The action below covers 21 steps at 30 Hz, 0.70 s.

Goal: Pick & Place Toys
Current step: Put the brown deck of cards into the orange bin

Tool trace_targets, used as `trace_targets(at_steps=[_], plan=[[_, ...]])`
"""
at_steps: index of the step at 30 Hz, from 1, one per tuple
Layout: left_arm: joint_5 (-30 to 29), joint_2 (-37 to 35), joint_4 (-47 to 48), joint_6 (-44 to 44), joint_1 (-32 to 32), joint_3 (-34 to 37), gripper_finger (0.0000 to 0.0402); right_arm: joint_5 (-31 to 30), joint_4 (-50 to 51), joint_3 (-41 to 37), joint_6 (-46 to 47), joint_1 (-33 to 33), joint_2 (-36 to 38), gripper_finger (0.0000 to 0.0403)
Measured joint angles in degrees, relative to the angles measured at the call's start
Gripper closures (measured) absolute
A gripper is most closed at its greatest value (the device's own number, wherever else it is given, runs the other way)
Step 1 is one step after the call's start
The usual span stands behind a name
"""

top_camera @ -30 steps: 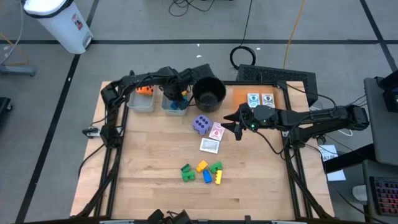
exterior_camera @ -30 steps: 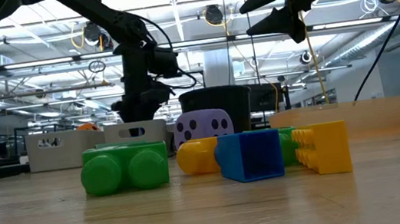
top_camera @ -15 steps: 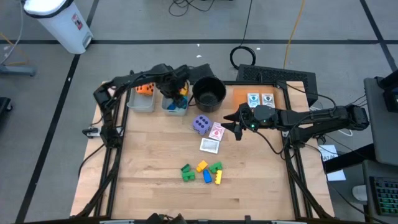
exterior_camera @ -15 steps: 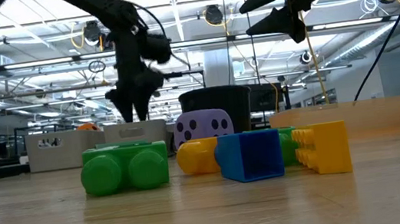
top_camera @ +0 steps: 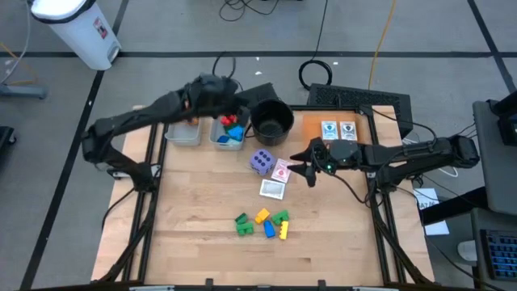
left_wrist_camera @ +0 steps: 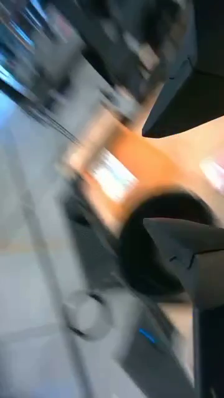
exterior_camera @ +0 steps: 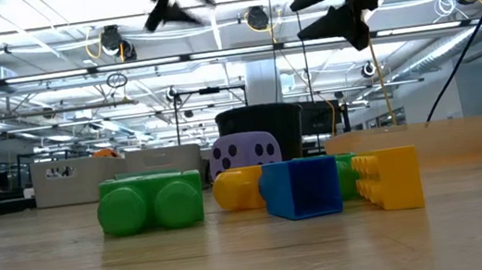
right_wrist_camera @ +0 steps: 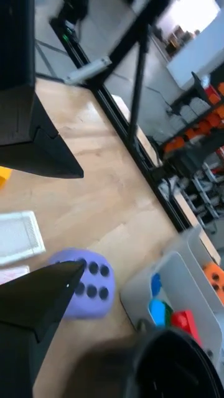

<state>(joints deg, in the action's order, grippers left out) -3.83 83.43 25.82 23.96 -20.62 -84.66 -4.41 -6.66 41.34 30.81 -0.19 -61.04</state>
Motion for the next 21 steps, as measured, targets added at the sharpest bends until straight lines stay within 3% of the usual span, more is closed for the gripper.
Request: trace_targets(at_steps=[6,10,13,21], plan=[[-5.25,-1.54,-31.61,4.97,11.85,12.95,0.0176,3.2,2.68,0.0,0.97,3.93,0.0,0.0177],[-7.38,-1.32,-45.66,9.54,18.17,20.97,0.0176,3.11,2.86,0.02,1.42,7.66,0.0,0.0177],[-11.98,-1.3,-47.31,11.56,23.34,24.15,0.0176,3.11,2.89,0.01,1.22,9.99,-0.01,0.0177],[-27.48,-1.28,-36.72,15.92,37.57,24.13,0.0176,2.49,2.61,0.02,1.07,12.37,-0.55,0.0177]])
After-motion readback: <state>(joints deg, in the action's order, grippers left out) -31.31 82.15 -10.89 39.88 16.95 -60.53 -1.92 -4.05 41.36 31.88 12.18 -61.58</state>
